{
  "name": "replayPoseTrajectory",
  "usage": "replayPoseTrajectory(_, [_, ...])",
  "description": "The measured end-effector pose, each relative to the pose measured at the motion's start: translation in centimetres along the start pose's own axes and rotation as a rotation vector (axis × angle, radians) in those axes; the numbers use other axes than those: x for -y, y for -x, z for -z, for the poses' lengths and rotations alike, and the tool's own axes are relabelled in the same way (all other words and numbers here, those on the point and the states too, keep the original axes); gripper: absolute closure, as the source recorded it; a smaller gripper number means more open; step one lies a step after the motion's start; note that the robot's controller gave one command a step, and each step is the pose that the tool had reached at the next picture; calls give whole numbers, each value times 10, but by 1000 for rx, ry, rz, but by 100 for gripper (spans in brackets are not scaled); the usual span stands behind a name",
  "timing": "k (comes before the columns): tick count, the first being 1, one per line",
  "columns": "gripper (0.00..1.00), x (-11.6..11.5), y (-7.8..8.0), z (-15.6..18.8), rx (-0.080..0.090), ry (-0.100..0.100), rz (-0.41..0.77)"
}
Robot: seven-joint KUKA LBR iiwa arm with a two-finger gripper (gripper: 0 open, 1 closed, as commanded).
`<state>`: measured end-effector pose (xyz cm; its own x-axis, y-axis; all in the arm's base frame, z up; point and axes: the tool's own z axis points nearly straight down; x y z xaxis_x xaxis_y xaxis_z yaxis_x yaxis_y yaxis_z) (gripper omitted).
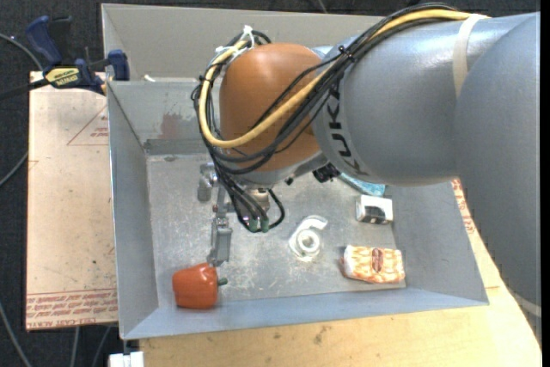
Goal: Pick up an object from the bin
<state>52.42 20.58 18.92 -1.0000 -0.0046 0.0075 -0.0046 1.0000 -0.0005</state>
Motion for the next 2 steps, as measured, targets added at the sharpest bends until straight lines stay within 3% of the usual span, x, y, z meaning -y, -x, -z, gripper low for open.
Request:
replayPoseTrajectory(1, [0, 1, 2, 5, 7, 2, -4])
replayPoseTrajectory(2, [0, 21, 8, -30, 16, 5, 46])
